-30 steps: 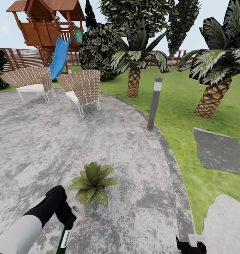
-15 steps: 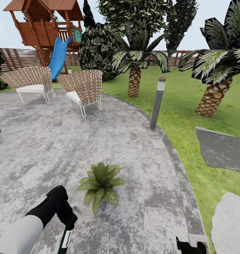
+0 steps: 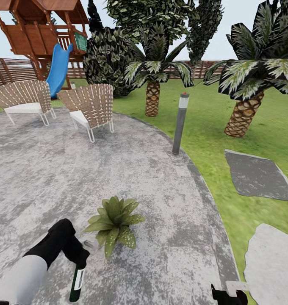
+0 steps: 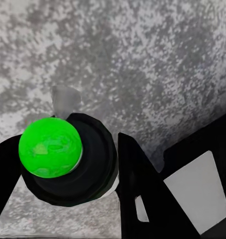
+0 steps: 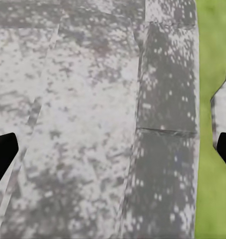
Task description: Pick up the pesticide atomizer in the garden and spray insectifuge to fully cover both potted plants in the garden.
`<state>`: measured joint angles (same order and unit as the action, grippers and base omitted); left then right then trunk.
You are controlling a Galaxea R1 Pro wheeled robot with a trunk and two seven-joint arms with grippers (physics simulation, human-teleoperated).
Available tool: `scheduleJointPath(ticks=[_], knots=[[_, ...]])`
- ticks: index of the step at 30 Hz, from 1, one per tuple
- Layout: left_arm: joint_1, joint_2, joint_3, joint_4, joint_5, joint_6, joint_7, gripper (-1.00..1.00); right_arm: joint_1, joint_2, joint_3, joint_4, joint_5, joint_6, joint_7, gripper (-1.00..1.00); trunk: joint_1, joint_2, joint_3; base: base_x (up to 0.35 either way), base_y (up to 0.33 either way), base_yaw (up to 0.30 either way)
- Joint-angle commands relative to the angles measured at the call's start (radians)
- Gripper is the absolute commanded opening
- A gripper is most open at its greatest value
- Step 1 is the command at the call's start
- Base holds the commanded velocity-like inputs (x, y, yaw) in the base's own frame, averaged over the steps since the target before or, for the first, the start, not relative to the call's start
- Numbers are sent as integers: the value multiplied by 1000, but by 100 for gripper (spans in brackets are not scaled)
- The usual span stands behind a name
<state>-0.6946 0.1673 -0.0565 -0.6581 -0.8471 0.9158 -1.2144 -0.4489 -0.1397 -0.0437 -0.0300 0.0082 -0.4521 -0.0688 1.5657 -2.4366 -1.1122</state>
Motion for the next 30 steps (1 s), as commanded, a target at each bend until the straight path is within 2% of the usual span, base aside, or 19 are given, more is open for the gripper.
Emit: scheduleJointPath(ticks=[1,2,3,6,18,30], knots=[[0,7,-2,-1,-7,9,-10,-100,-1,0,-4,1,1,-4,0,100,0,0,-1,0,0,0],[4,23,-1,2,-7,10,-10,-100,-1,0,-4,1,1,-3,0,100,0,0,-1,0,0,0],[9,26,-1,2,-8,10,-10,-100,-1,0,-4,1,1,-3,0,100,0,0,-1,0,0,0],[16,28,-1,5,-9,8,-9,-100,-1,-2,-4,1,2,-4,2,100,0,0,-1,21,46,0],[16,28,-5,9,-9,8,-8,-100,-1,2,-4,1,1,-5,2,100,0,0,-1,21,244,-13],[17,23,-3,9,-9,0,14,-100,-1,2,-4,1,1,-5,0,100,0,0,-1,15,20,-281]])
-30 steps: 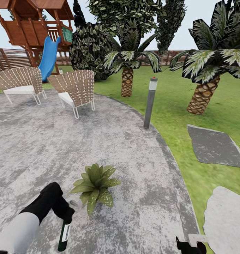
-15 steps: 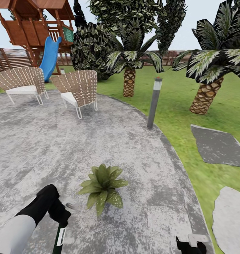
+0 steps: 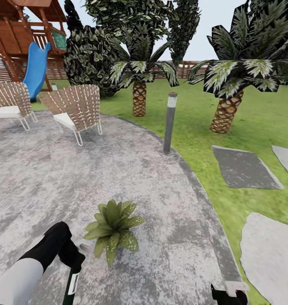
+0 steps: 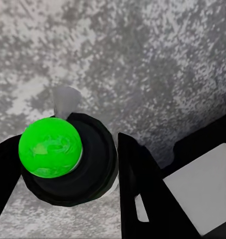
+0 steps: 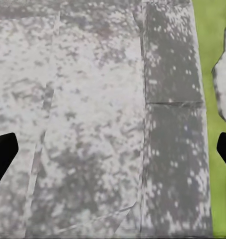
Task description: Pick up the pesticide atomizer in the garden and spray insectifuge to fully cover both potted plants in the garden.
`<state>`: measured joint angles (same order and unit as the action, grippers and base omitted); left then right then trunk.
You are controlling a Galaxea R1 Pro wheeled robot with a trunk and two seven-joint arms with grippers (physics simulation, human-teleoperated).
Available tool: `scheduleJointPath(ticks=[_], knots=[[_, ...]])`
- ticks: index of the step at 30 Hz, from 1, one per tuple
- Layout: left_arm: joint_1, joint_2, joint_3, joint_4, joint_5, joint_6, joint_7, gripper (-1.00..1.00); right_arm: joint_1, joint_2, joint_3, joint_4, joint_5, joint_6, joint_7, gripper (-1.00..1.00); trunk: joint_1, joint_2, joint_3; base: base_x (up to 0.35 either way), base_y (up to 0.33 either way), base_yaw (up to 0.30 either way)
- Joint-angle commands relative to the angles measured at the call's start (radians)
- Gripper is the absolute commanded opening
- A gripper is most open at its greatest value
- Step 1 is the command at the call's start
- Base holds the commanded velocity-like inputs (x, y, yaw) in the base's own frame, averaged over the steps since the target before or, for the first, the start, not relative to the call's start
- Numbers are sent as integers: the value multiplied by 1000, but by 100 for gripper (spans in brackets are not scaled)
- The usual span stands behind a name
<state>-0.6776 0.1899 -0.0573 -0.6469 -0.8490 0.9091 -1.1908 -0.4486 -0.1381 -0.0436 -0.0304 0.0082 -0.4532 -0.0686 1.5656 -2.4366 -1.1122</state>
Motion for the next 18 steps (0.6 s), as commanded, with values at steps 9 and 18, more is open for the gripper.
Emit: scheduleJointPath(ticks=[9,18], knots=[[3,1,-4,-1,-8,4,-7,-100,-1,1,-4,1,1,-2,0,100,0,0,-1,121,172,-275],[18,2,-3,0,-7,5,25,-100,-1,3,-4,1,0,-2,0,100,15,-28,-18,2,3,-15]])
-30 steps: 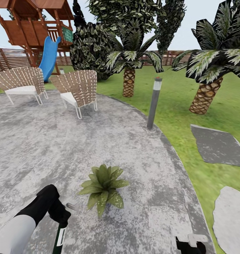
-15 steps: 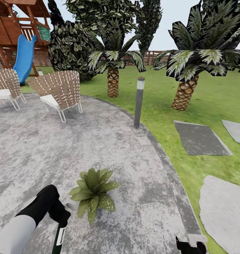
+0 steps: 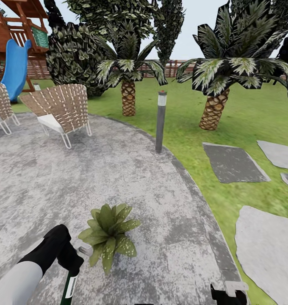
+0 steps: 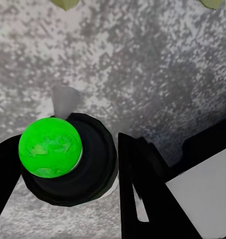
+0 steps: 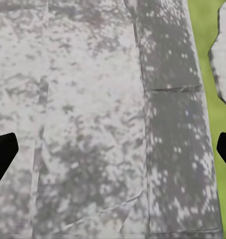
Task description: Pick up the pesticide atomizer in the garden and spray insectifuge to fully cover both potted plants in the garden.
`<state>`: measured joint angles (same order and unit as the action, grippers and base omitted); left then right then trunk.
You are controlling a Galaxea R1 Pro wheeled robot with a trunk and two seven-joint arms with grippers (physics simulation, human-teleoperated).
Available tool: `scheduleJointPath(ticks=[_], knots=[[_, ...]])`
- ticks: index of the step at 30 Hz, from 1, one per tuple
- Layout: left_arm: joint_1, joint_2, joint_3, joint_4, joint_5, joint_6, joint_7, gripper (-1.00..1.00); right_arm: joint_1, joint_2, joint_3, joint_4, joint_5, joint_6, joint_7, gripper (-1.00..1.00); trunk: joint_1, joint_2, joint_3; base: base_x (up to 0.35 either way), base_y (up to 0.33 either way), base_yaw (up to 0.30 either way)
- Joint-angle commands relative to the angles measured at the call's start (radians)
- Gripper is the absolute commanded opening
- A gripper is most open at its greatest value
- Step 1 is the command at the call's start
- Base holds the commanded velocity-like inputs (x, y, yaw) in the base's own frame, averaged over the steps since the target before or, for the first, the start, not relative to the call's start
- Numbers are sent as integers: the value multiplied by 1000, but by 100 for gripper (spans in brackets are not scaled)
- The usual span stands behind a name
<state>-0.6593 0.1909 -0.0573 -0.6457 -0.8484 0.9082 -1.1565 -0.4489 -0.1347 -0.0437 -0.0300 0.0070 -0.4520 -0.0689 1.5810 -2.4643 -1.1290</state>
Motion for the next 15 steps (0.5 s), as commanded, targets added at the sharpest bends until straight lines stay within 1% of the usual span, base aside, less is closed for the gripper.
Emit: scheduleJointPath(ticks=[1,5,6,15], knots=[[0,1,-3,-2,-8,6,-10,-100,-1,0,-4,1,1,-4,0,100,4,-8,-6,0,0,0],[0,1,-1,-3,-8,6,-11,-100,-1,1,-4,1,1,-4,0,100,19,-36,-24,0,0,0],[0,1,-1,-3,-8,6,-11,-100,-1,1,-4,1,1,-4,0,100,19,-36,-30,0,0,0],[-2,3,2,-13,-8,9,-9,-100,-1,1,-4,0,1,-4,0,100,19,-36,-44,0,0,0]])
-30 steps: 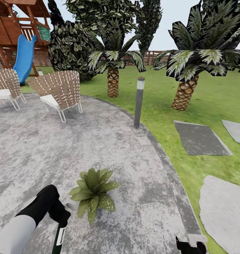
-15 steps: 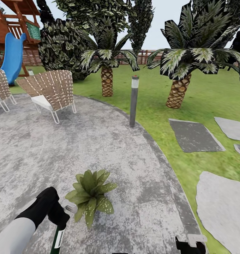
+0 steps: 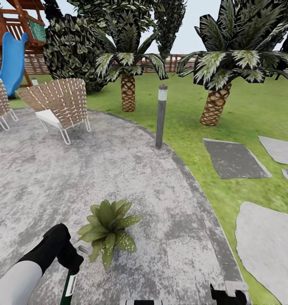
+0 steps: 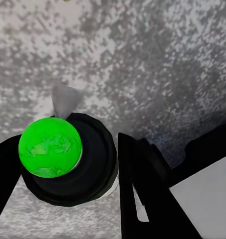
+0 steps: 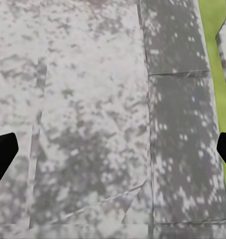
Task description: Pick up the pesticide atomizer in the garden and spray insectifuge to fully cover both potted plants in the garden.
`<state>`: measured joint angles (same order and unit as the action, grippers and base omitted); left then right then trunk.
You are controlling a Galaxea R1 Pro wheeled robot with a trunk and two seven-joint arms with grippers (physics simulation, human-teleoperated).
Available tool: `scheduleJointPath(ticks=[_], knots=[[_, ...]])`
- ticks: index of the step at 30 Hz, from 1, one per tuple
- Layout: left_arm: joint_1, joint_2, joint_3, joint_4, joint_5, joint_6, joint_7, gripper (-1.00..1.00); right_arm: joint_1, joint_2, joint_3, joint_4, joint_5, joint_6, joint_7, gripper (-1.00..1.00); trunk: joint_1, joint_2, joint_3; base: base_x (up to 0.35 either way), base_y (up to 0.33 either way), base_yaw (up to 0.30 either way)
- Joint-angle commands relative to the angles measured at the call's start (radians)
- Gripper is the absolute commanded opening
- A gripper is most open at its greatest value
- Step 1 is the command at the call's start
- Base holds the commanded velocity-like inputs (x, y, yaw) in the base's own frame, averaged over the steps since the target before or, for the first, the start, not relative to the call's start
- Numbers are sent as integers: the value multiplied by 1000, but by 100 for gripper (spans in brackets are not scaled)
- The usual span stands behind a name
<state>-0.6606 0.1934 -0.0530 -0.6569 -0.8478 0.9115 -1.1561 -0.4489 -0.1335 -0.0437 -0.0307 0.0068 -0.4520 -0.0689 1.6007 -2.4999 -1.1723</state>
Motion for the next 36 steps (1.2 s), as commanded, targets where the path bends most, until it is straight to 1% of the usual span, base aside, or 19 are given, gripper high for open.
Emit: scheduleJointPath(ticks=[1,6,11,18,20,22,26,28,29,30,31,33,35,36], knots=[[0,1,-2,-4,-8,7,-9,-100,-1,0,-4,1,1,-4,0,100,0,0,-2,0,0,0],[-1,-4,-3,-6,-8,7,-8,-100,-1,-3,-4,2,2,-4,2,100,0,0,-4,-199,0,0],[-1,2,-2,-7,-8,7,-8,-100,-1,-8,-4,2,3,-5,4,100,0,0,-4,-308,0,0],[-17,6,5,-10,-8,8,-7,-100,-1,-4,-4,2,2,-5,4,100,0,0,-4,-39,0,0],[-29,7,15,-10,-8,10,-7,-100,-1,-3,-4,2,2,-4,4,100,0,0,-4,-2,0,0],[-71,7,21,-9,-8,13,-7,-100,-1,-3,-4,2,2,-4,4,100,0,0,-4,0,0,0],[-113,9,22,-9,-9,15,-8,-100,-1,-3,-4,2,2,-4,4,100,0,0,-4,0,0,0],[-117,32,22,-8,-9,14,-9,-100,-1,-3,-4,2,2,-4,4,100,0,0,-4,0,0,0],[-114,53,22,-8,-8,13,-12,-100,-1,-3,-4,2,2,-4,4,100,0,0,-4,0,0,0],[-109,67,18,-5,-8,8,-16,-100,-1,-2,-4,2,2,-4,3,100,0,0,-4,0,0,0],[-105,72,16,0,-5,4,-18,-100,-1,-2,-4,2,3,-4,3,100,0,0,-4,0,0,0],[-104,66,17,4,1,3,-20,-100,-1,-2,-4,2,3,-4,3,100,0,0,-4,0,0,0],[-104,34,18,6,2,2,-20,-100,-1,-2,-4,2,3,-4,3,100,0,0,-4,0,0,0],[-103,2,17,6,-1,2,-20,-100,-1,-2,-4,2,3,-4,4,100,0,0,-4,0,0,0]])
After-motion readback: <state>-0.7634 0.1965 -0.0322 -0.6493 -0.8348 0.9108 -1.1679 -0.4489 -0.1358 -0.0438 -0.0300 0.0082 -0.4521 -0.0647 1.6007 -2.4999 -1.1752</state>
